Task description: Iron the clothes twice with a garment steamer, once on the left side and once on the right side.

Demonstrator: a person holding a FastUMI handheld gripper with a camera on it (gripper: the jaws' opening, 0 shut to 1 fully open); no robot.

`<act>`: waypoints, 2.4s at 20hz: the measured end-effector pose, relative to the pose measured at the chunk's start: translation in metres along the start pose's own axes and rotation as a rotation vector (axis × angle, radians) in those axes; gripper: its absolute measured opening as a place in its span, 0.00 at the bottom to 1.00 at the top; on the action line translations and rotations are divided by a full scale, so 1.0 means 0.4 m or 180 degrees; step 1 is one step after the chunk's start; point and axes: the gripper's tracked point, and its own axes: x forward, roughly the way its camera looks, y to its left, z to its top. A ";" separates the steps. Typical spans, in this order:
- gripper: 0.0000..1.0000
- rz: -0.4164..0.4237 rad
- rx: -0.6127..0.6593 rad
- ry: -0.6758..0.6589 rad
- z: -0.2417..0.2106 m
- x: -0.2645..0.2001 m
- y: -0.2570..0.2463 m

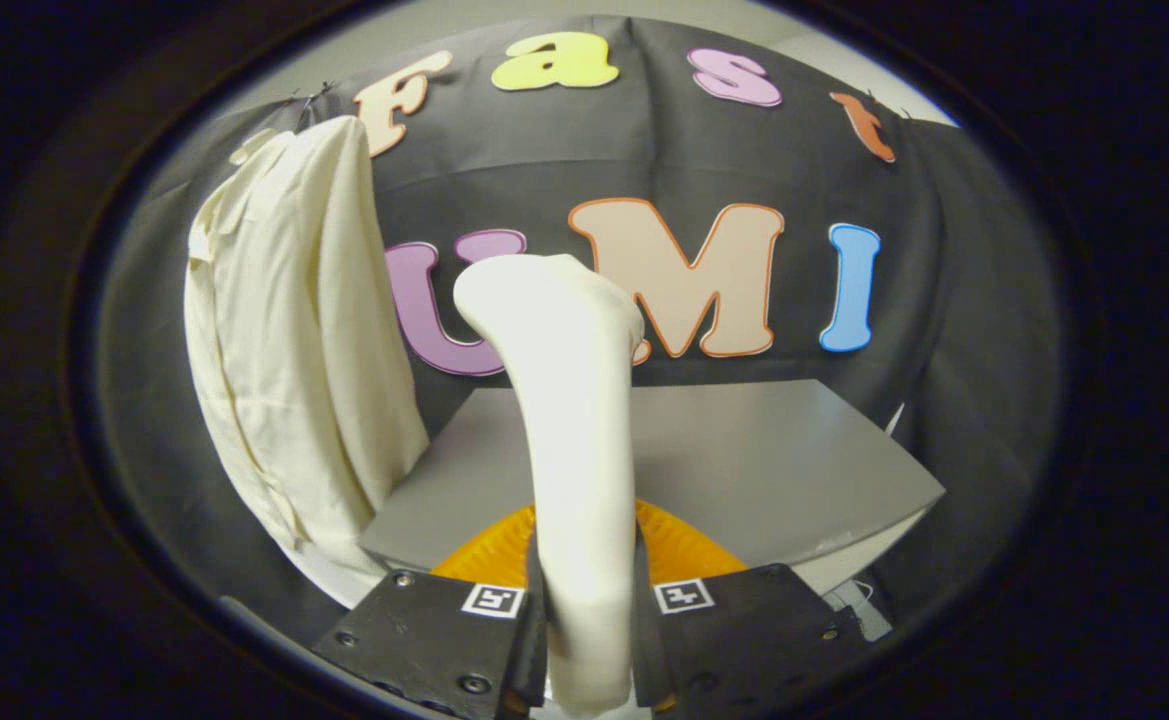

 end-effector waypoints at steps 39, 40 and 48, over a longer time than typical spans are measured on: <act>0.33 0.0561 0.0078 -0.0267 -0.044 -0.293 1.061; 0.33 0.0567 0.0088 -0.0286 -0.030 -0.260 1.073; 0.33 0.0522 0.0086 -0.0490 0.045 -0.034 1.156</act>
